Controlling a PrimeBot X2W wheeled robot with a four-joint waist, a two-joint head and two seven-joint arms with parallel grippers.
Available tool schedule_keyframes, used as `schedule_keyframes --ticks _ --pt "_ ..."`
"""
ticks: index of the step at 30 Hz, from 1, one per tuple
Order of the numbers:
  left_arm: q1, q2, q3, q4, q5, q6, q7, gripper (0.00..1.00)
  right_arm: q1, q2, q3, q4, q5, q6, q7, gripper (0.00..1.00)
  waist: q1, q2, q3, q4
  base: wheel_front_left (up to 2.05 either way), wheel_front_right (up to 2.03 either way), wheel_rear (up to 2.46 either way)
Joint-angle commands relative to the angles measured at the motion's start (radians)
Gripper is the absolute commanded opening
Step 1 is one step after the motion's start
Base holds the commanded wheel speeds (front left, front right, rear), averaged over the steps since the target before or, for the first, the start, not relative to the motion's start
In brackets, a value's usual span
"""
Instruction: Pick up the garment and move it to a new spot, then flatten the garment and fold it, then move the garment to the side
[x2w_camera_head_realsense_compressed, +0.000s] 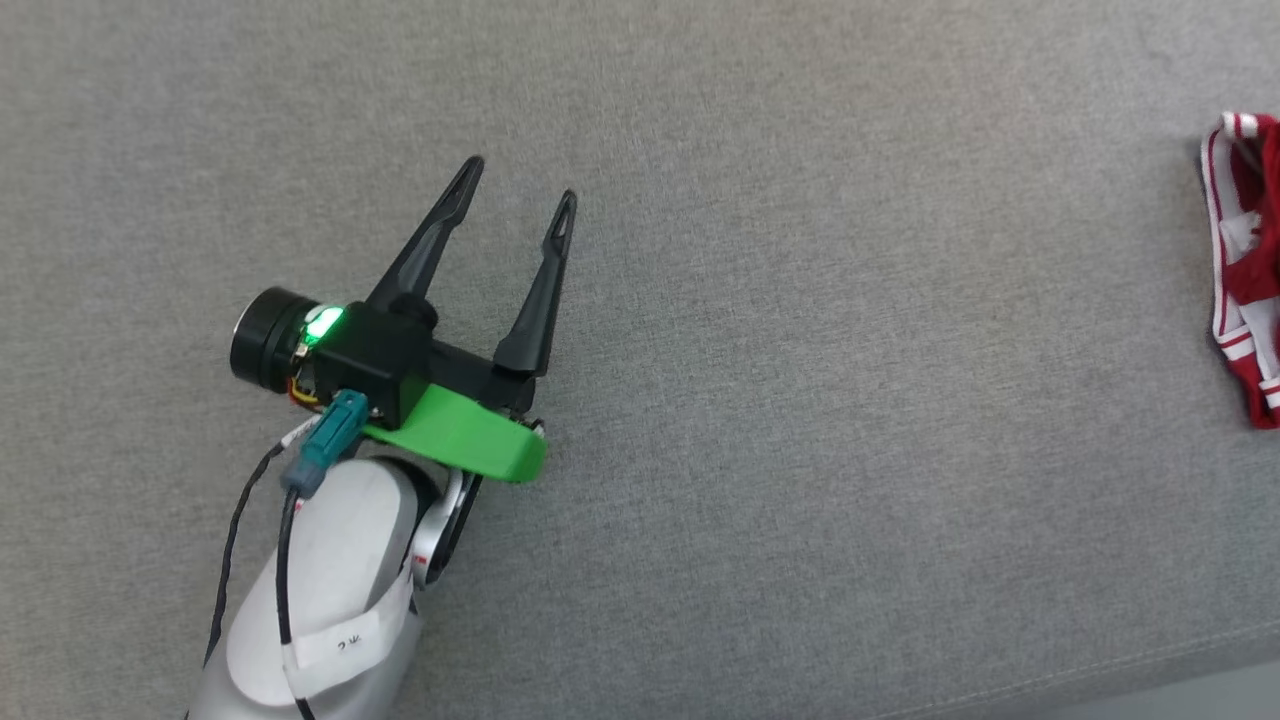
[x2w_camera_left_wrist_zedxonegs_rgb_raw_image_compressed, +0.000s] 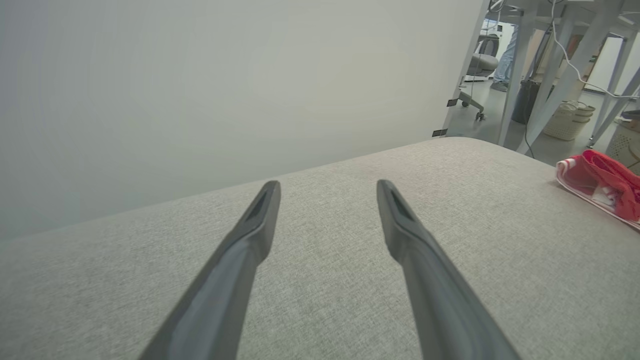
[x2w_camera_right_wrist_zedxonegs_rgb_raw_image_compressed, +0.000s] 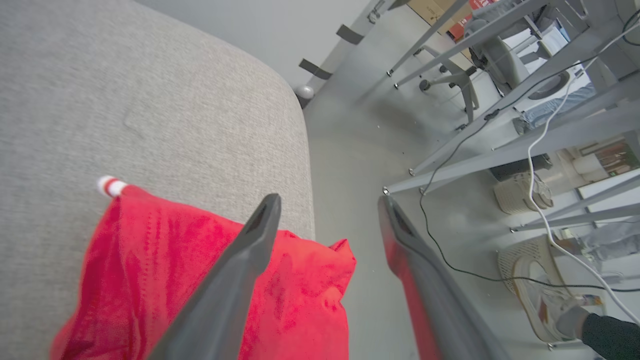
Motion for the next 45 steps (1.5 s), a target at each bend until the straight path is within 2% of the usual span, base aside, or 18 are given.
schedule_keyframes --ticks 1,4,10,15,16,21,28,33,45 --pt "0.031 -0.004 0.019 0.007 -0.013 0.01 -0.005 1.0 0.027 0.026 -0.009 -0.028 0.034 -0.002 -0.013 1.0 0.0 0.0 -0.156 0.029 0.0 0.0 0.0" --pt "0.094 -0.013 0.045 0.026 -0.029 0.015 -0.006 1.0 0.09 0.075 -0.029 -0.115 0.099 -0.002 -0.033 1.0 0.0 0.0 -0.231 0.049 0.0 0.0 0.0" --pt "0.209 -0.041 0.087 0.054 -0.051 0.02 -0.006 1.0 0.294 0.17 -0.119 -0.373 0.173 -0.002 -0.075 1.0 0.0 0.0 -0.336 0.095 0.0 0.0 0.0" --pt "0.282 -0.055 0.118 0.062 -0.056 0.015 -0.006 1.0 0.487 0.28 -0.219 -0.573 0.18 -0.002 -0.08 1.0 0.0 0.0 -0.39 0.134 0.0 0.0 0.0" --pt "0.306 -0.062 0.131 0.064 -0.057 0.015 -0.006 1.0 0.558 0.323 -0.245 -0.633 0.171 -0.002 -0.082 1.0 0.0 0.0 -0.405 0.147 0.0 0.0 0.0" --pt "0.358 -0.092 0.175 0.066 -0.066 0.007 -0.006 1.0 0.707 0.433 -0.285 -0.742 0.143 -0.002 -0.084 1.0 0.0 0.0 -0.434 0.174 0.0 0.0 0.0" --pt "0.413 -0.121 0.217 0.062 -0.038 -0.021 -0.006 1.0 0.84 0.525 -0.29 -0.791 0.099 -0.002 -0.111 1.0 0.0 0.0 -0.455 0.203 0.0 0.0 0.0" --pt "0.435 -0.142 0.233 0.068 -0.006 -0.048 -0.006 1.0 0.905 0.589 -0.295 -0.767 0.057 -0.002 -0.147 1.0 0.0 0.0 -0.454 0.213 0.0 0.0 0.0" --pt "0.432 -0.165 0.271 0.07 0.01 -0.07 -0.006 1.0 0.896 0.607 -0.28 -0.745 0.061 -0.002 -0.164 1.0 0.0 0.0 -0.457 0.21 0.0 0.0 0.0"
